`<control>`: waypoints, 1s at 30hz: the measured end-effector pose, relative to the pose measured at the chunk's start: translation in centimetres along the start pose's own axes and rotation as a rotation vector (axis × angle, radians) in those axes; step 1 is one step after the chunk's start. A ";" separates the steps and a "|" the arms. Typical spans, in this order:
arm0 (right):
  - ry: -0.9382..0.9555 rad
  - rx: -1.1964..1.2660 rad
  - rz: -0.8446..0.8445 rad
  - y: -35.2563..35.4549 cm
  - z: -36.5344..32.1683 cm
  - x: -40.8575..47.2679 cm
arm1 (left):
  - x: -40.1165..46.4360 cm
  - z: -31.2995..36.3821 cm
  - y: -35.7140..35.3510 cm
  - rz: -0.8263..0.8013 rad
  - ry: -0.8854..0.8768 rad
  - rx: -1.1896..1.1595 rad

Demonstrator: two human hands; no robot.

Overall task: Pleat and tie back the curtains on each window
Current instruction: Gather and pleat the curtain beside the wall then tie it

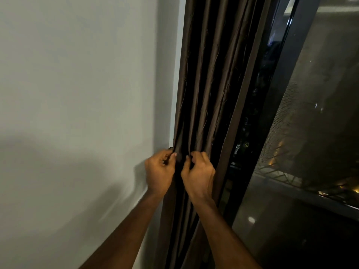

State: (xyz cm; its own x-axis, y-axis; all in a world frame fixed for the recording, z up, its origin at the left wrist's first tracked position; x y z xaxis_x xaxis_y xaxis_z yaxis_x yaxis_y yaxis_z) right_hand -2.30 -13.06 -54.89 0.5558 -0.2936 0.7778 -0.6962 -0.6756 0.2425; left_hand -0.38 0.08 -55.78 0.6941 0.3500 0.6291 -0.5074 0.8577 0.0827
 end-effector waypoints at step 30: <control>0.022 0.107 -0.060 -3.0 1.8 -5.5 | -1.2 -1.2 0.4 -0.184 -0.255 -0.031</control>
State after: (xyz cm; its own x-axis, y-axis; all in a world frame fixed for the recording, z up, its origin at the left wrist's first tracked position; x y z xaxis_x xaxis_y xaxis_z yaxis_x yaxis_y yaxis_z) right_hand -2.42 -10.64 -60.99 0.5842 -0.2367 0.7763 -0.6090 -0.7601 0.2265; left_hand -0.86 0.47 -57.45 0.6202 0.0856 0.7797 -0.3671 0.9101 0.1921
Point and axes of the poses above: each hand's wrist, its own x-axis towards the middle knuckle, its own y-axis out of the back of the hand, z = x × y, the point moved 3 cm from there along x, towards the middle knuckle, and after that the axes turned 7 degrees about x, right-handed, at the moved point
